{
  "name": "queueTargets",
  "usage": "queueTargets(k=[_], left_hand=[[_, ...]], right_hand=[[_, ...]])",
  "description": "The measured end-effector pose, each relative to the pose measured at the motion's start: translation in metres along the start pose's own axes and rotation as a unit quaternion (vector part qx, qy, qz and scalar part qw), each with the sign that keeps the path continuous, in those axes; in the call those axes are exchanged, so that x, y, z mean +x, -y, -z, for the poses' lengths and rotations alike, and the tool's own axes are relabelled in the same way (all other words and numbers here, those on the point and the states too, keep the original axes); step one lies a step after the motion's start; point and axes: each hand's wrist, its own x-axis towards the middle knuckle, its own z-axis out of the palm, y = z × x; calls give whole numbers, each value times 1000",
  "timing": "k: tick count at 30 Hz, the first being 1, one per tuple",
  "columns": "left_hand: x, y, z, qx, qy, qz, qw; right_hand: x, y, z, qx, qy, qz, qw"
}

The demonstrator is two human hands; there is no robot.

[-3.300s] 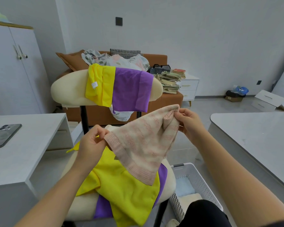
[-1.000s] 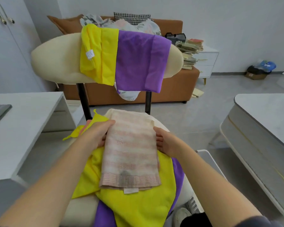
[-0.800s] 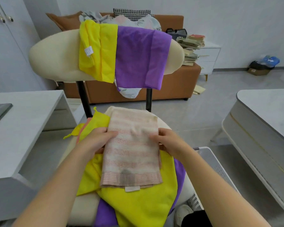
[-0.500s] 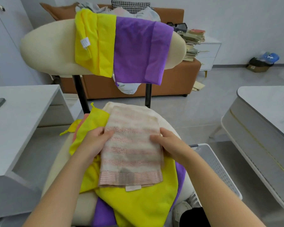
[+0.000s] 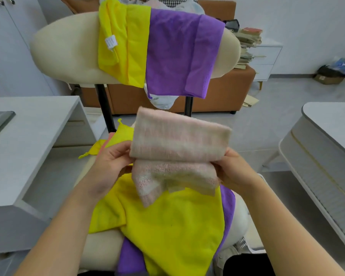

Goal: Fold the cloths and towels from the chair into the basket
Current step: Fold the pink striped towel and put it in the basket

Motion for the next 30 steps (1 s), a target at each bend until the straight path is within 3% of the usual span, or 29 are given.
queueTargets(k=[4, 9, 16, 21, 25, 30], left_hand=[[-5, 0, -3, 70, 33, -40, 996], [-4, 1, -5, 108, 4, -79, 991], [0, 3, -5, 112, -61, -93, 987], [-1, -1, -3, 102, -51, -105, 988], [-1, -1, -7, 56, -72, -63, 994], [2, 11, -15, 15, -97, 113, 989]], right_hand=[[-5, 1, 1, -70, 11, 29, 997], [-7, 0, 1, -120, 3, 74, 990], [-7, 2, 7, -132, -17, 91, 987], [-7, 5, 4, -82, 19, 110, 990], [-4, 0, 3, -52, 17, 76, 996], [3, -11, -3, -49, -102, -23, 993]])
